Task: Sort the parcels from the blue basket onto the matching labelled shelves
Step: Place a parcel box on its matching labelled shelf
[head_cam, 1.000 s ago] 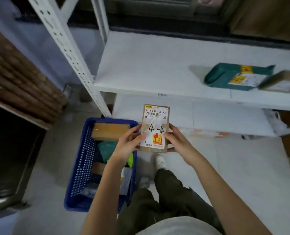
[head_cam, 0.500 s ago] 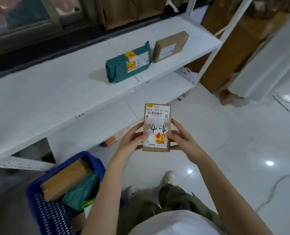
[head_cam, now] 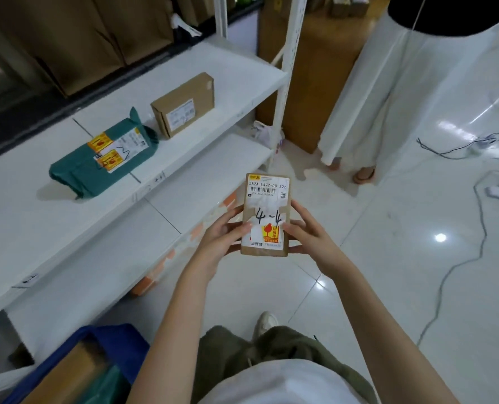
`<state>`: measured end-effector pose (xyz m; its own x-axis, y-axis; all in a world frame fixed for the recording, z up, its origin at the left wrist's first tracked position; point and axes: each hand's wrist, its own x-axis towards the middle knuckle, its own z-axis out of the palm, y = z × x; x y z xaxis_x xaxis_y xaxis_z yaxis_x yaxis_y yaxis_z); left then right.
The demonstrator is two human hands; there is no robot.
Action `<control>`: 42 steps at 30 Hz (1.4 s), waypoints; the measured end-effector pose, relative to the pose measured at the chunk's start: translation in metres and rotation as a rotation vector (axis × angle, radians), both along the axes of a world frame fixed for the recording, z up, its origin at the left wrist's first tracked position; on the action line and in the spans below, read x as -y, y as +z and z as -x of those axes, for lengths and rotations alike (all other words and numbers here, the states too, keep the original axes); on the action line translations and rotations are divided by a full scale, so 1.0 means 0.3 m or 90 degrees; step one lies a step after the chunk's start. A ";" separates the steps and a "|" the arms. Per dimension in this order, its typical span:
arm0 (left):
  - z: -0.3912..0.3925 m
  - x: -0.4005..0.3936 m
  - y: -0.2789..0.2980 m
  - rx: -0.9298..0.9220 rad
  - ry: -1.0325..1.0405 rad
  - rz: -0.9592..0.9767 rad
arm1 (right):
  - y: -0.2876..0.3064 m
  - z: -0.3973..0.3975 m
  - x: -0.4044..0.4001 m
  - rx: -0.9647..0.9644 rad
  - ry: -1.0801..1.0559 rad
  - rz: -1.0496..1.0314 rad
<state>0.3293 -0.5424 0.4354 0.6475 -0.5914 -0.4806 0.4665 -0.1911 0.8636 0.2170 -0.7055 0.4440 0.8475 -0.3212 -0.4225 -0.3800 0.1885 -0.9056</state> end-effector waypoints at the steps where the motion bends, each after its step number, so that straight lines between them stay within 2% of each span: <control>1: -0.002 0.041 0.000 0.003 -0.003 -0.003 | 0.003 -0.001 0.039 0.000 -0.001 0.001; 11: -0.144 0.264 -0.010 0.010 0.003 -0.039 | -0.035 -0.143 0.276 0.002 0.019 -0.026; 17: -0.339 0.415 -0.033 0.000 0.004 -0.016 | -0.065 -0.337 0.441 -0.004 0.038 -0.014; 28: -0.709 0.749 -0.002 0.004 -0.001 0.010 | 0.005 -0.715 0.786 -0.011 0.051 0.008; 36: -0.844 0.852 -0.026 -0.027 0.112 0.010 | -0.016 -0.944 0.938 -0.034 0.132 0.005; 42: -0.949 0.945 -0.023 -0.005 0.242 0.003 | -0.025 -1.179 1.077 -0.022 0.270 0.004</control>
<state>0.6142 -0.8258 0.4284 0.8175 -0.3117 -0.4844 0.5098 0.0003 0.8603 0.5708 -1.0285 0.4364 0.8902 0.0499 -0.4528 -0.4535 0.0041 -0.8912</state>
